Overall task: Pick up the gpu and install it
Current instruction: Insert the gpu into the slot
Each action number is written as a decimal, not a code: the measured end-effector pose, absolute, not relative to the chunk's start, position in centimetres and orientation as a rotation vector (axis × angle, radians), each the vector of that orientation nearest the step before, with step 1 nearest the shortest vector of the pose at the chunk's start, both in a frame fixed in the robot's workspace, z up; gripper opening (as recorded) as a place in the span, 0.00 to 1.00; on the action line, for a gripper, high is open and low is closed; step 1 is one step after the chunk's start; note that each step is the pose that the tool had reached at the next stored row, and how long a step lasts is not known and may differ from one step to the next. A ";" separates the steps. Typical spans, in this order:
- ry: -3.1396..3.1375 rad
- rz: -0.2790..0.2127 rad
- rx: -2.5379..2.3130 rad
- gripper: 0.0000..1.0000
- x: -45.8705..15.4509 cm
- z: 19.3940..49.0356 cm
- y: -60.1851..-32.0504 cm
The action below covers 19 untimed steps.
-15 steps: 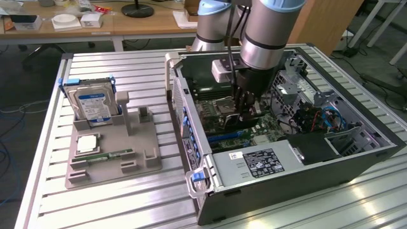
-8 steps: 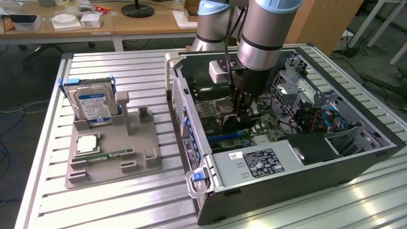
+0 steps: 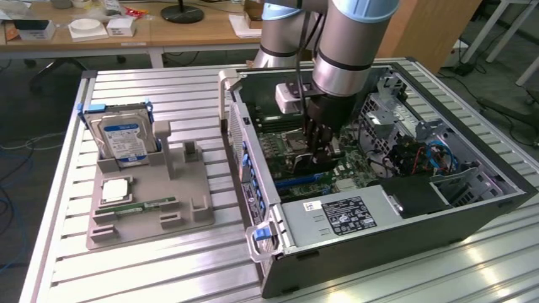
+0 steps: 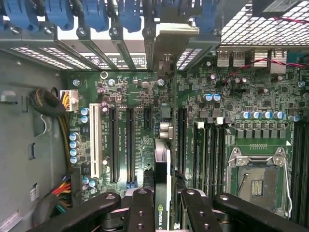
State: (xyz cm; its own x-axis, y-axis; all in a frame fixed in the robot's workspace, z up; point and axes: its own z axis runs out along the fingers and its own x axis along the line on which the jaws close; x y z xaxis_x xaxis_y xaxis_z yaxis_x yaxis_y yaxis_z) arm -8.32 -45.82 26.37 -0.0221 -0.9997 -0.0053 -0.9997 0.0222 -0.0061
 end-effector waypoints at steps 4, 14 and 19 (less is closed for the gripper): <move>2.240 -0.001 -2.191 0.26 -8.4 26.3 -45.8; 2.239 0.000 -2.190 0.26 -8.6 25.6 -45.8; 2.239 0.001 -2.189 0.26 -8.6 25.3 -45.8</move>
State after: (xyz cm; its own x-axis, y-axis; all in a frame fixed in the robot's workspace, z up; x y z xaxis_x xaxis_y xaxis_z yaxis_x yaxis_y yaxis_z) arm -8.60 -45.79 25.34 -0.0221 -0.9997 -0.0080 -0.9997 0.0222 -0.0065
